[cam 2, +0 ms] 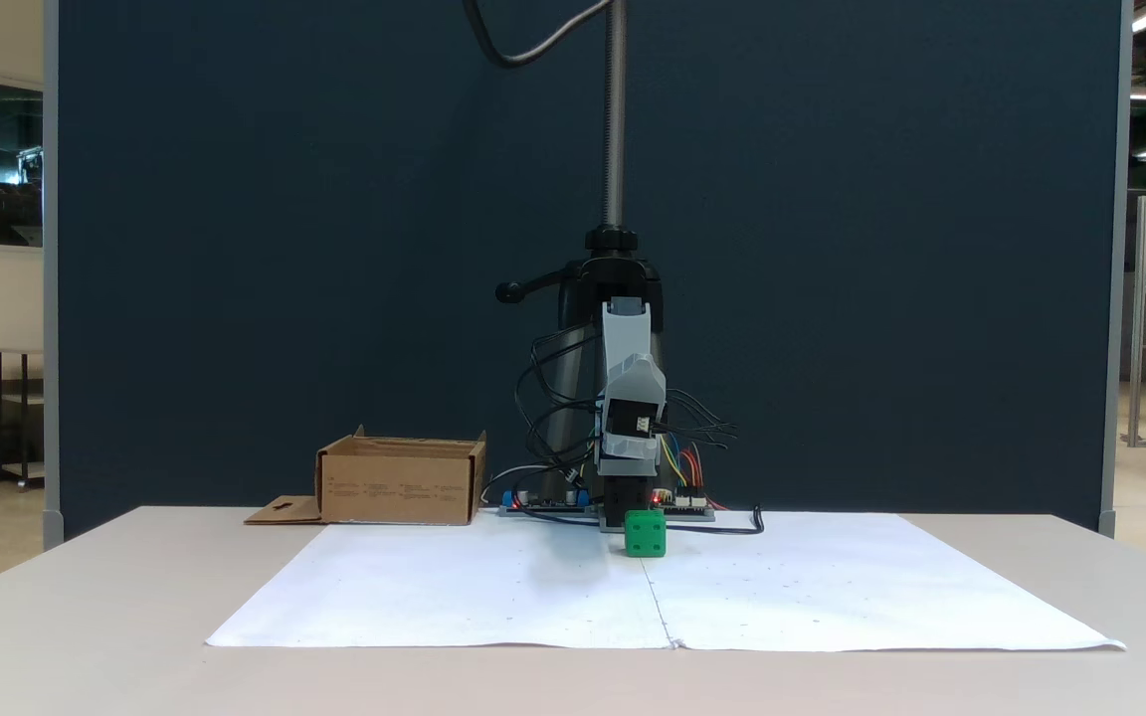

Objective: Grasp a green dice and put it in the bin.

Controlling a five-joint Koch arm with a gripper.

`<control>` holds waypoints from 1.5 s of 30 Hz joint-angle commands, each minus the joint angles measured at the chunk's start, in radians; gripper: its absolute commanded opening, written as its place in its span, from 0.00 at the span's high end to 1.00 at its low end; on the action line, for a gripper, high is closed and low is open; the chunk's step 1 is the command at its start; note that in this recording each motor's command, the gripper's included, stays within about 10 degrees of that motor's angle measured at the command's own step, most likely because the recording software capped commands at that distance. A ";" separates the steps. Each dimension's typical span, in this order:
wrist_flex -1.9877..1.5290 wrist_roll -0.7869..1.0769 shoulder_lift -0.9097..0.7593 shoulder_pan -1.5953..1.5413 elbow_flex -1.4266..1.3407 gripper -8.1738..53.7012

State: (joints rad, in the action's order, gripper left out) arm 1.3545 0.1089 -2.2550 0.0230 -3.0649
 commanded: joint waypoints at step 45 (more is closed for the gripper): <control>0.037 -0.025 -0.112 -0.011 -0.064 0.16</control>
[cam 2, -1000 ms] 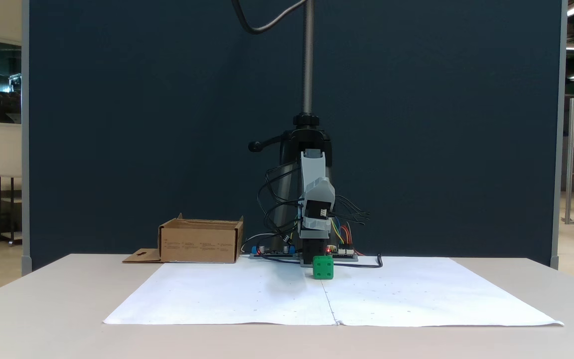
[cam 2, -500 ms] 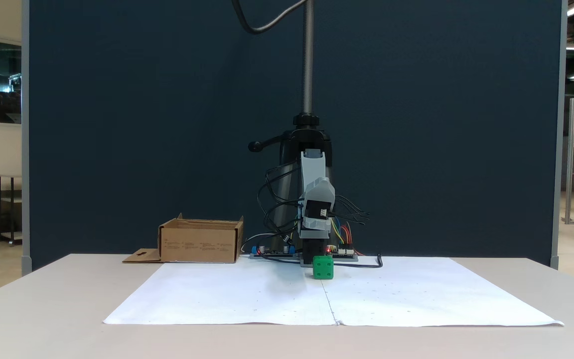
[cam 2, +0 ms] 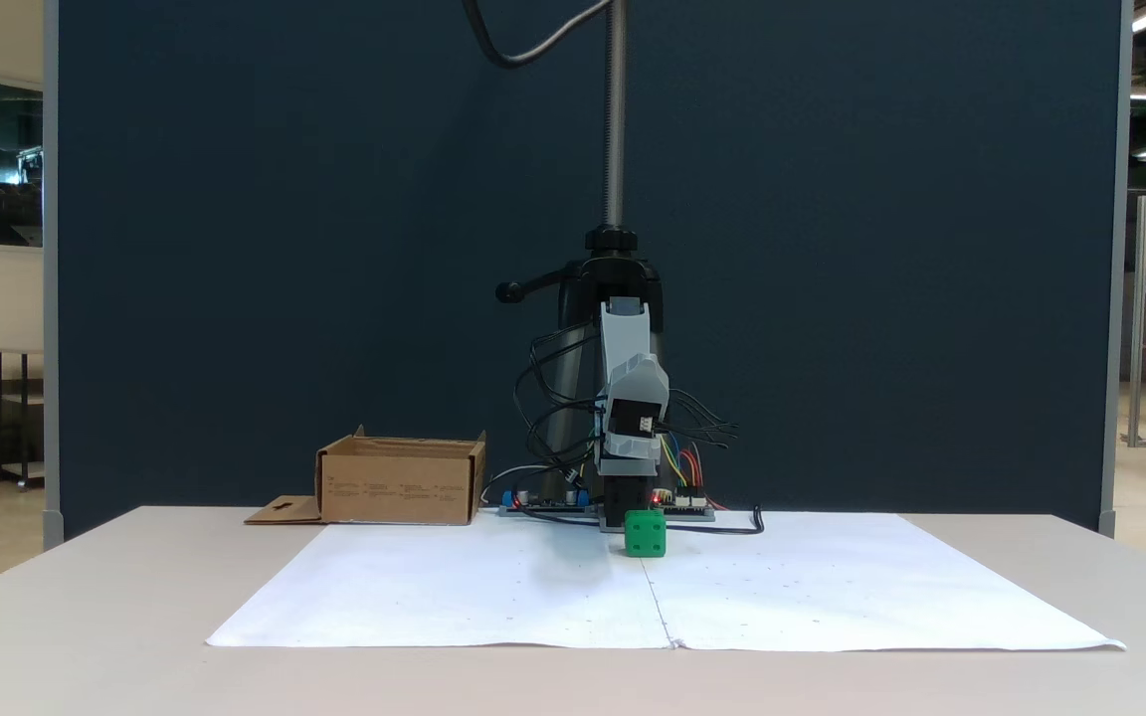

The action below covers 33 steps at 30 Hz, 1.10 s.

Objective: Grasp a green dice and put it in the bin.

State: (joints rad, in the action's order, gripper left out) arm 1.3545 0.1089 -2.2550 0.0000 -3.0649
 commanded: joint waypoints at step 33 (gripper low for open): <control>-0.480 -0.023 -0.114 0.018 0.279 0.17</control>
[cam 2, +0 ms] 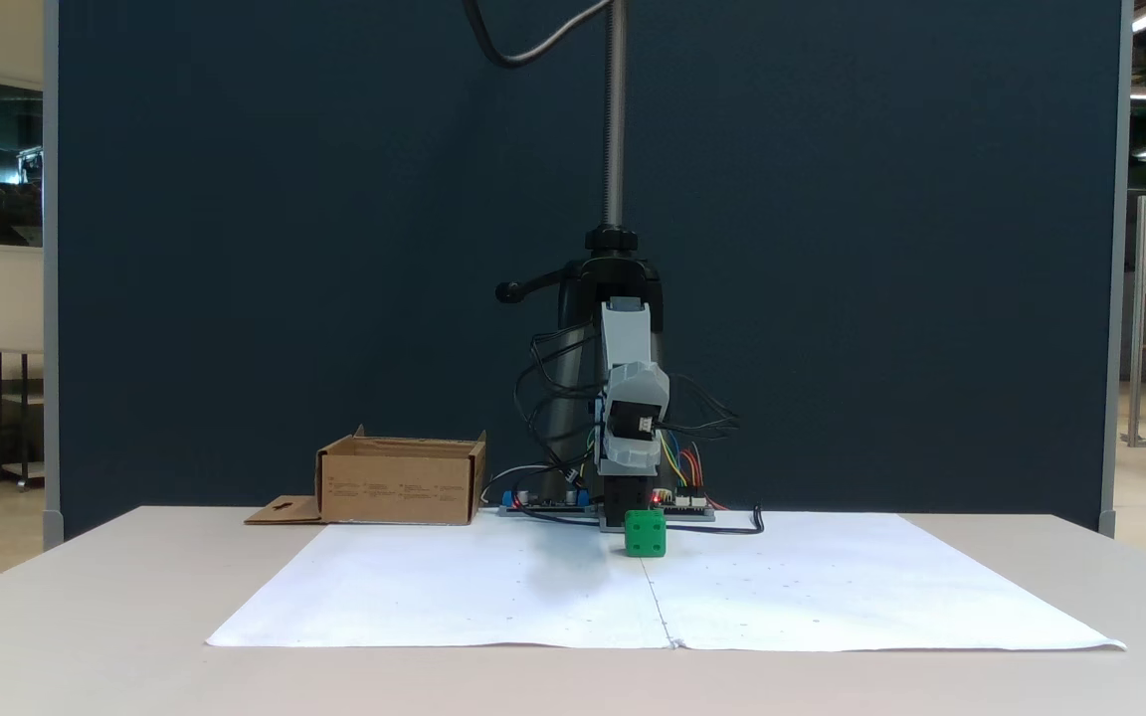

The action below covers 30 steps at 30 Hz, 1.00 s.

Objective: Grasp a green dice and put it in the bin.

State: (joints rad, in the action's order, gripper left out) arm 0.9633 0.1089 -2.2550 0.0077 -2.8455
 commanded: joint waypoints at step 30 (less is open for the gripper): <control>-1.677 -0.245 -0.114 0.011 0.821 0.17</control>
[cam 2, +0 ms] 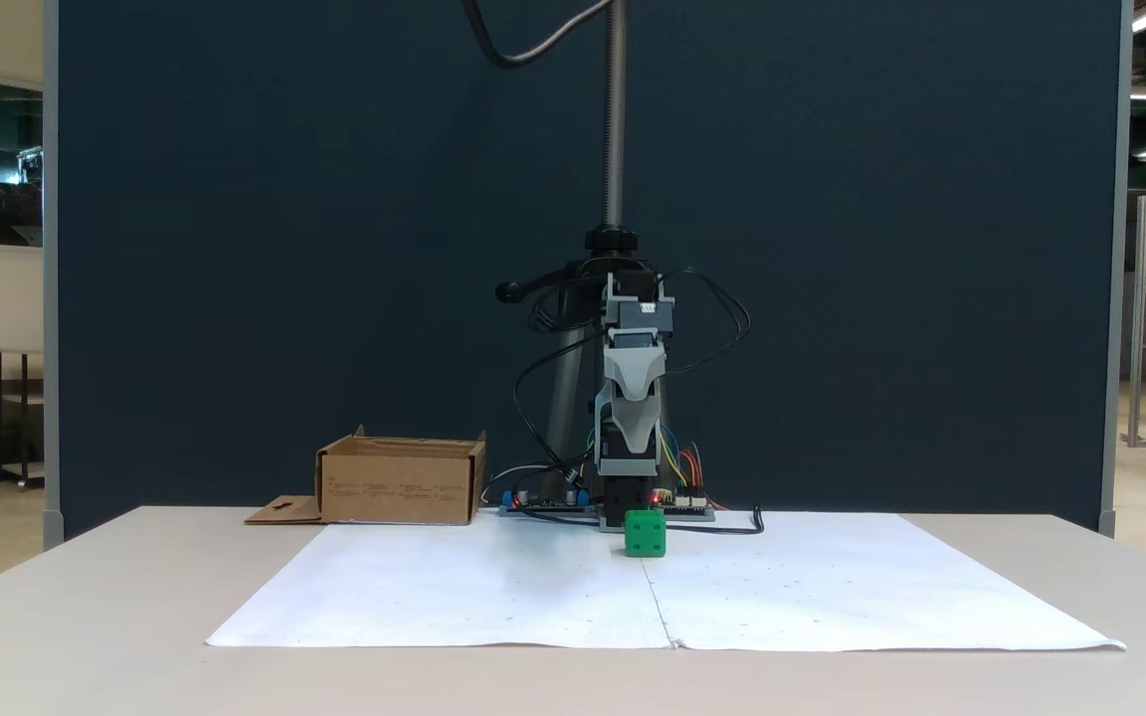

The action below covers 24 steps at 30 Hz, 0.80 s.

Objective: Grasp a green dice and put it in the bin.

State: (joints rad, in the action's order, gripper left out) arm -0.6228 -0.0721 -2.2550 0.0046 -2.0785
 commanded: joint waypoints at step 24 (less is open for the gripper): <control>-0.508 -0.071 0.040 -0.087 0.179 0.17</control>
State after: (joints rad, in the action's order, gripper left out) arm -1.0769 -0.1012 -2.2105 -0.0629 -1.9267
